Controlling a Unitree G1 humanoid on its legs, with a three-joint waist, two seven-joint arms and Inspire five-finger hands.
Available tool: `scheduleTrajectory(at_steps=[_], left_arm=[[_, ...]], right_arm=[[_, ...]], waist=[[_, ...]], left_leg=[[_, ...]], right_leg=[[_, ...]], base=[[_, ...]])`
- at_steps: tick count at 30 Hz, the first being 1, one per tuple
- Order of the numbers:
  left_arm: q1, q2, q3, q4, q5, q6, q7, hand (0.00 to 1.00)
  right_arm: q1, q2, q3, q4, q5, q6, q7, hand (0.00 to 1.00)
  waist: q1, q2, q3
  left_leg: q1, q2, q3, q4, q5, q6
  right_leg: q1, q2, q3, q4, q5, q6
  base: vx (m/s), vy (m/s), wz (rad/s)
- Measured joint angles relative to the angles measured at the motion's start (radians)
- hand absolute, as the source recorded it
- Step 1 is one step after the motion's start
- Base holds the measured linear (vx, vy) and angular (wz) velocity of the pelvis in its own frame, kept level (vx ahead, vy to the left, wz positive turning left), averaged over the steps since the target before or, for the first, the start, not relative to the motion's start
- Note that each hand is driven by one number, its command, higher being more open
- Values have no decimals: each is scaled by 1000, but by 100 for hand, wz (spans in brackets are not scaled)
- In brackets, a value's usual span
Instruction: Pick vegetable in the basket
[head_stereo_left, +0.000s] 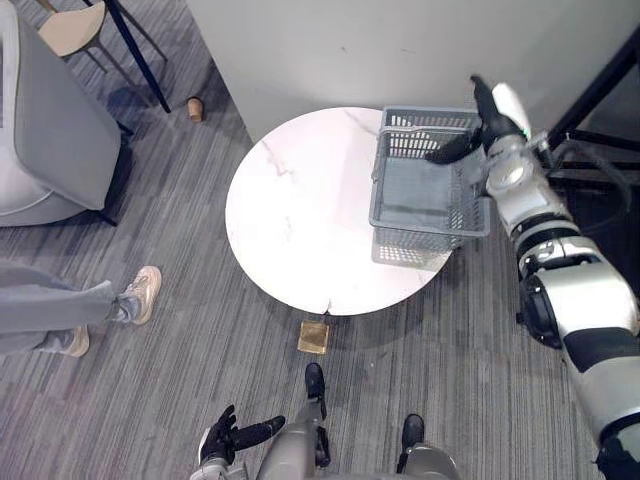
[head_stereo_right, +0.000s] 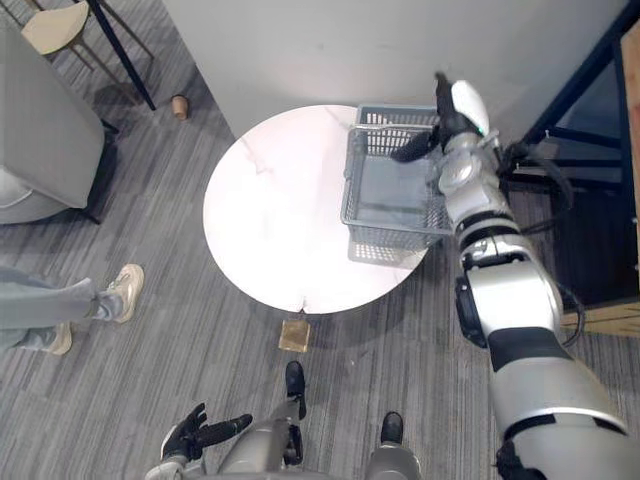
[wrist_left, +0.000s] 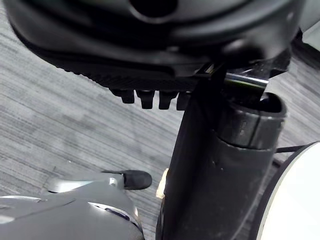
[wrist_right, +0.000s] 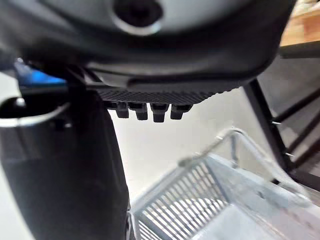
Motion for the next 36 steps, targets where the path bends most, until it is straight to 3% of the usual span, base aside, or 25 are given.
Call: scheduleTrajectory(at_steps=[7, 9, 18, 20, 29, 36], left_arm=[[4, -2, -3, 1, -1, 1, 0, 100], [3, -2, -3, 1, -1, 1, 0, 100], [-17, -6, -18, 2, -1, 0, 0, 100], [-24, -6, -18, 2, -1, 1, 0, 100], [-32, -5, -18, -2, -1, -2, 0, 100], [-32, -5, -25, -19, -19, -3, -1, 100]], right_arm=[[-70, -8, -1, -3, 1, -8, -35, 100], [-70, -9, -1, -3, 1, -8, -35, 100], [-70, -18, 4, -2, 0, -1, -35, 100], [-69, -21, 6, -2, 0, 2, -35, 100], [-69, -30, 11, -3, -2, 4, -35, 100], [-69, -39, 17, -4, -2, 5, -35, 100]], waist=[[6, 1, 0], [7, 4, 2], [6, 60, 10], [7, 76, 14], [26, 76, 14], [37, 75, 15]], left_leg=[[1, 31, 0, 0, 39, -54], [1, 38, 0, 0, 40, -56], [-58, 92, -25, -6, 55, -67], [-75, 106, -25, -6, 14, -57], [-98, 57, -20, -1, 36, -36], [-129, 57, -25, -1, 64, -63]], right_leg=[[-3, 35, 12, 26, -1, -25], [-6, 40, 15, 26, -8, -36], [-72, 90, 13, 34, -29, -67], [-107, 101, 8, 69, -36, -66], [-181, 43, 29, 178, -84, -38], [-218, 40, 27, 196, -88, -43]], base=[[9, -74, 3], [-40, -86, -11], [-93, -45, -7], [-111, 2, -4], [6, 34, 2], [7, -6, 2]])
